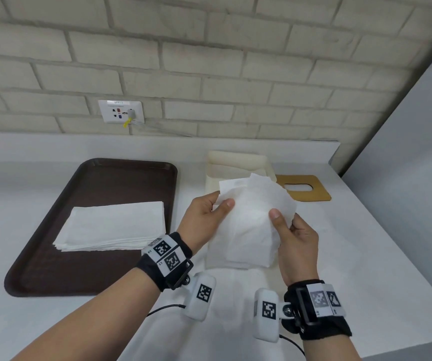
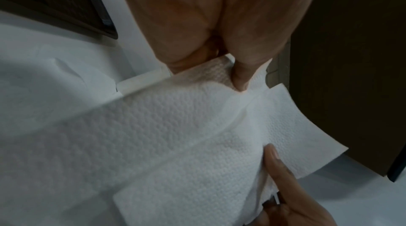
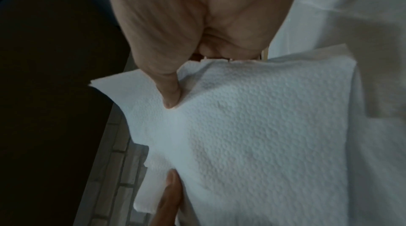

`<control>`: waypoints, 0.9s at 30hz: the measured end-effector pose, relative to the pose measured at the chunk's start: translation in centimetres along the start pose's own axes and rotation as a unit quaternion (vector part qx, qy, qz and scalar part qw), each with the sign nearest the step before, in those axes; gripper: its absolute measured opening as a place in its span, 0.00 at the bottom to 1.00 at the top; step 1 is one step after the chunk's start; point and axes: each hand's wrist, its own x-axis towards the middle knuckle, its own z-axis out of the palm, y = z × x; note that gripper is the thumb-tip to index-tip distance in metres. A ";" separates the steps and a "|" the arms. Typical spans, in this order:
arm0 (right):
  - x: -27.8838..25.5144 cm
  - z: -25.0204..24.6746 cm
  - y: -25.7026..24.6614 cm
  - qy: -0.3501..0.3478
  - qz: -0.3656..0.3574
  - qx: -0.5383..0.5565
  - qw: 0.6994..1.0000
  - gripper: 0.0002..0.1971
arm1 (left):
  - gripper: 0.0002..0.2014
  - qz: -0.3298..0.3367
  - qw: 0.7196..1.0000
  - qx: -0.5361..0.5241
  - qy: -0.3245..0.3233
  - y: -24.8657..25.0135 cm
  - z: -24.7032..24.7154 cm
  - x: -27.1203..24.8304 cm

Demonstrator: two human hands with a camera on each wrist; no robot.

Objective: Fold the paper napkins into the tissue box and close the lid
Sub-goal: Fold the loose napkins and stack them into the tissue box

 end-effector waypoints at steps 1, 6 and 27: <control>0.1 0.1 -0.1 0.000 -0.002 -0.003 1.000 0.05 | 0.16 0.001 1.000 0.009 0.000 0.0 -0.2 0.0; 0.4 1.0 -0.9 -0.026 -0.013 0.001 1.000 0.08 | 0.08 -0.001 1.000 0.010 -0.007 0.5 -0.9 0.5; 0.1 1.6 -5.4 -0.053 -0.028 -0.067 0.996 0.05 | 0.10 0.009 0.999 -0.031 0.008 0.7 0.4 1.1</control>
